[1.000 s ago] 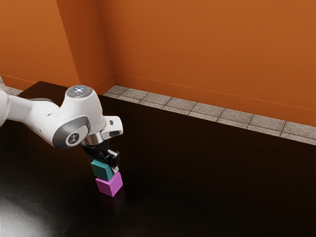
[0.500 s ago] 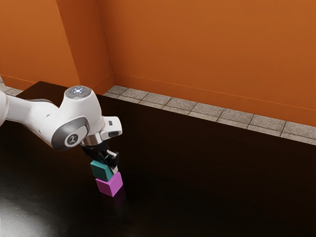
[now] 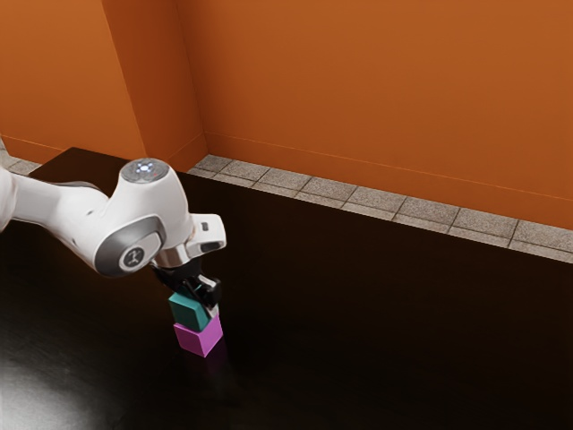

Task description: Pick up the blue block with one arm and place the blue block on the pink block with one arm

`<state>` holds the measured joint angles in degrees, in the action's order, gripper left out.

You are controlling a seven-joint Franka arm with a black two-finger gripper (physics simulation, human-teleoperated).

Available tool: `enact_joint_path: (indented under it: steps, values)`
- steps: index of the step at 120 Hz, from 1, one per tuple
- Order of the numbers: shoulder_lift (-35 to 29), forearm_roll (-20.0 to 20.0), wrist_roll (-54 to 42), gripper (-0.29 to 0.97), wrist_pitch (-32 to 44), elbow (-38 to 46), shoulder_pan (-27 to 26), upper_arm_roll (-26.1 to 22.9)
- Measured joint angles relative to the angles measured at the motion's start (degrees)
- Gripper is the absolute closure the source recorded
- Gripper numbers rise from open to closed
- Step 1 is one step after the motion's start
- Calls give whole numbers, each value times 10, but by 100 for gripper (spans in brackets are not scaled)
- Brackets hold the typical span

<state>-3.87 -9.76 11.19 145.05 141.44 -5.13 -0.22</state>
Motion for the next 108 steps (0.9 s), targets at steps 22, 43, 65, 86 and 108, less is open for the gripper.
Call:
enact_joint_path:
  steps: [22,43,65,86,108]
  values:
    - [1,10,-11,20,2,0,-1,0]
    - [-7,12,-22,9,-1,-4,1,0]
    - [-65,12,-39,4,-125,-146,36,-13]
    - [-72,64,-96,2,-257,-237,54,6]
    - [-70,80,-142,1,-324,-243,51,7]
